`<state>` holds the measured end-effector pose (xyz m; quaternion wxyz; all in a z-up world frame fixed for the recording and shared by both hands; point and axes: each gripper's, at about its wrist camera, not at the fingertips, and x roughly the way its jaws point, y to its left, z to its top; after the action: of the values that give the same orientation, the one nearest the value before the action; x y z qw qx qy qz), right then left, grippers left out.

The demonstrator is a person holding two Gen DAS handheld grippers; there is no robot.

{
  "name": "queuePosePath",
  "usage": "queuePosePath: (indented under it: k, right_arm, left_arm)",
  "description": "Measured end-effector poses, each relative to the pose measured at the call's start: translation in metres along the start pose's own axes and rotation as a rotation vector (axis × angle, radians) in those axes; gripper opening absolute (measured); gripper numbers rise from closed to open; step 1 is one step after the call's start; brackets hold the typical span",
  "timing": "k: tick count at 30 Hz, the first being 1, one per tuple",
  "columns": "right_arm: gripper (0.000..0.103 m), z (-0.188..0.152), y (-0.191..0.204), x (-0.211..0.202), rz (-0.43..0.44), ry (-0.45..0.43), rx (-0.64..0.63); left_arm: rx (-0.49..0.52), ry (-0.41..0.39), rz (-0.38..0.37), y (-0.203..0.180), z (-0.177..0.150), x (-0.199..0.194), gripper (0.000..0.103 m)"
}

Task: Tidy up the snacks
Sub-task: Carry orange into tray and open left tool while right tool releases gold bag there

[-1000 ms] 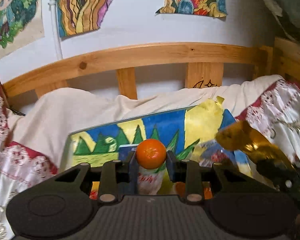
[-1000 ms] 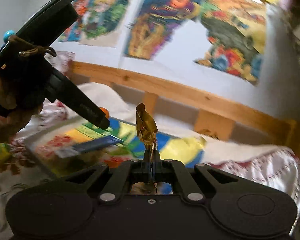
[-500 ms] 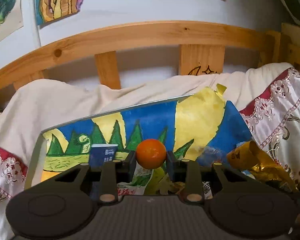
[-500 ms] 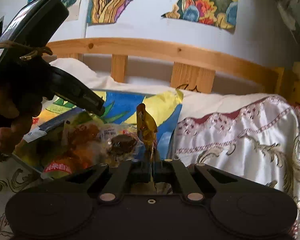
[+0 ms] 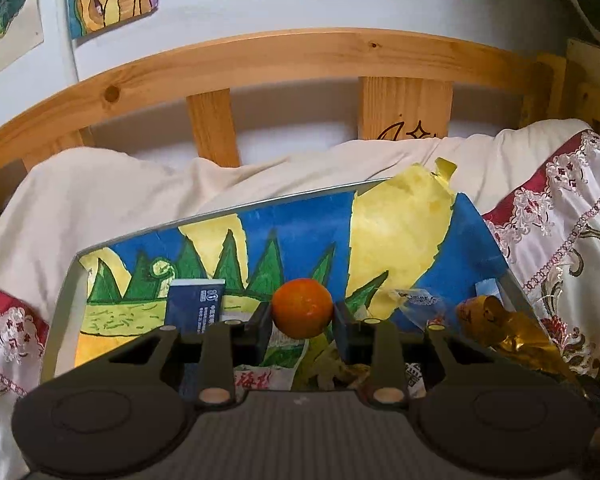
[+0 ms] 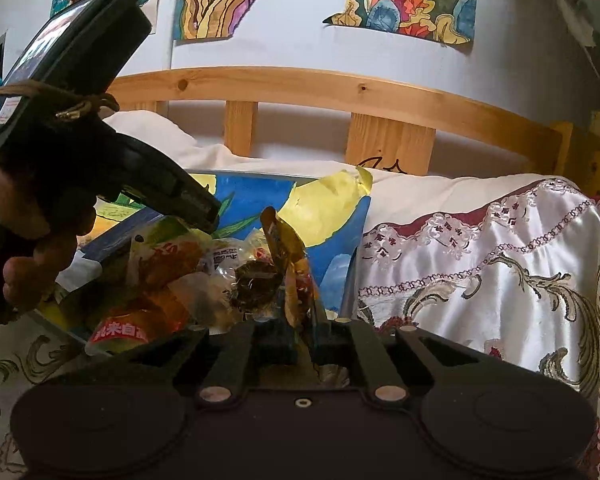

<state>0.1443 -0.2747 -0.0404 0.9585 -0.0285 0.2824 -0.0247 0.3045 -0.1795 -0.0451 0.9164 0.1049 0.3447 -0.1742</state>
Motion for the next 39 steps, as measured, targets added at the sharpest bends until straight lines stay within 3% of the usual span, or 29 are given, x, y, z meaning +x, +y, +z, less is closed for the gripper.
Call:
queuePosePath:
  k: [8,12,16,22,31,39]
  right_arm:
    - [0.018,0.001,-0.001,-0.003,0.025,-0.013,0.027]
    - [0.03,0.003,0.001,-0.007,0.032,-0.033,0.032]
    - [0.039,0.005,0.001,-0.011,0.042,-0.051,0.044]
    - [0.061,0.009,0.005,-0.017,0.043,-0.088,0.042]
    - [0.082,0.016,0.011,-0.029,0.055,-0.135,0.041]
    - [0.1,0.02,0.017,-0.042,0.059,-0.186,0.051]
  left_arm:
    - [-0.065,-0.006,-0.005,0.011,-0.002,-0.007,0.054]
    - [-0.087,-0.03,-0.002,0.017,-0.005,-0.017,0.065]
    - [-0.106,-0.073,0.027,0.024,-0.01,-0.033,0.086]
    - [-0.125,-0.093,0.068,0.036,-0.012,-0.055,0.098]
    - [-0.09,-0.147,0.113,0.047,-0.017,-0.095,0.102]
    - [-0.097,-0.143,0.12,0.057,-0.027,-0.121,0.102]
